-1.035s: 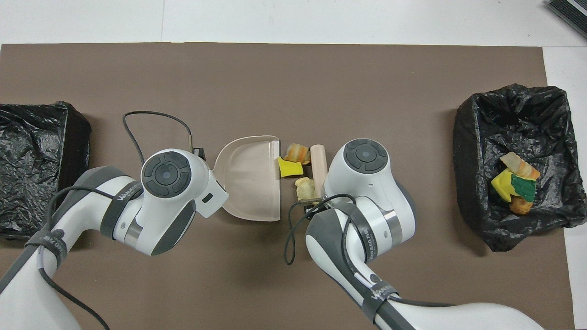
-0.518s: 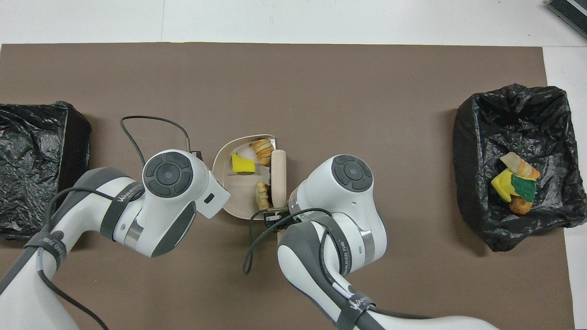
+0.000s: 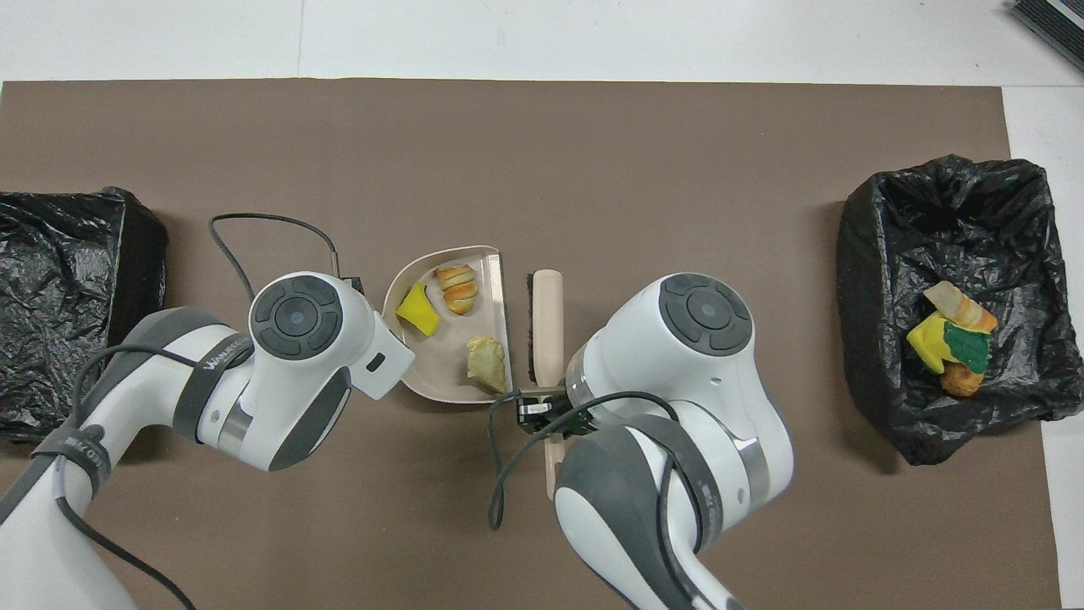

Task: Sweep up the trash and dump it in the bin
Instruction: 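Carry the dustpan with the left gripper and tip it into the bin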

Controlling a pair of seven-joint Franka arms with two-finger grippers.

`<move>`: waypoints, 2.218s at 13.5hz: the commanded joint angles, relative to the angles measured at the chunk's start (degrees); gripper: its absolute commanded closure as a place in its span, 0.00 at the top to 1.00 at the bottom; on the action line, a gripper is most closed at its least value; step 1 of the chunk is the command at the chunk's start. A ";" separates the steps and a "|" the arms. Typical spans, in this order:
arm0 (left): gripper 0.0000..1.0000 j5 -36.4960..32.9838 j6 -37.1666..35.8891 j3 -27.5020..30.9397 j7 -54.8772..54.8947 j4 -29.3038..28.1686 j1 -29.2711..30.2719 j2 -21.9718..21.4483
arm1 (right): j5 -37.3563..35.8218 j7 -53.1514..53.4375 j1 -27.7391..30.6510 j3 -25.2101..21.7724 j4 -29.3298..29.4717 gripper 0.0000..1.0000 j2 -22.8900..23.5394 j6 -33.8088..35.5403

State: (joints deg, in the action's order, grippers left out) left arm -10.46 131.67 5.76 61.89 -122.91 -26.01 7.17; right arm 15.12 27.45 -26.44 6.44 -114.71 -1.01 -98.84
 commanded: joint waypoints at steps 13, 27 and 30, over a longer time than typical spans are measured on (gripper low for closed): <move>0.00 0.18 -11.17 0.30 18.35 2.59 31.52 -16.39 | 3.16 5.77 -11.18 0.94 -22.93 0.00 -3.74 -19.90; 0.00 -24.47 -9.76 0.74 21.26 12.61 46.06 -8.75 | -0.68 4.54 -6.28 0.50 -11.17 1.00 -0.49 -21.48; 0.00 -33.01 -10.99 0.74 20.47 12.61 44.03 -8.93 | -6.67 4.45 -1.35 0.41 -5.19 1.00 -0.57 -20.78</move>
State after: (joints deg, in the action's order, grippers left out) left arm -38.49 121.84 6.14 83.16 -111.67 19.41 -1.95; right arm 11.56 33.12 -30.50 6.71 -124.39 -2.87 -120.40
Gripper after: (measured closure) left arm 0.678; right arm 0.000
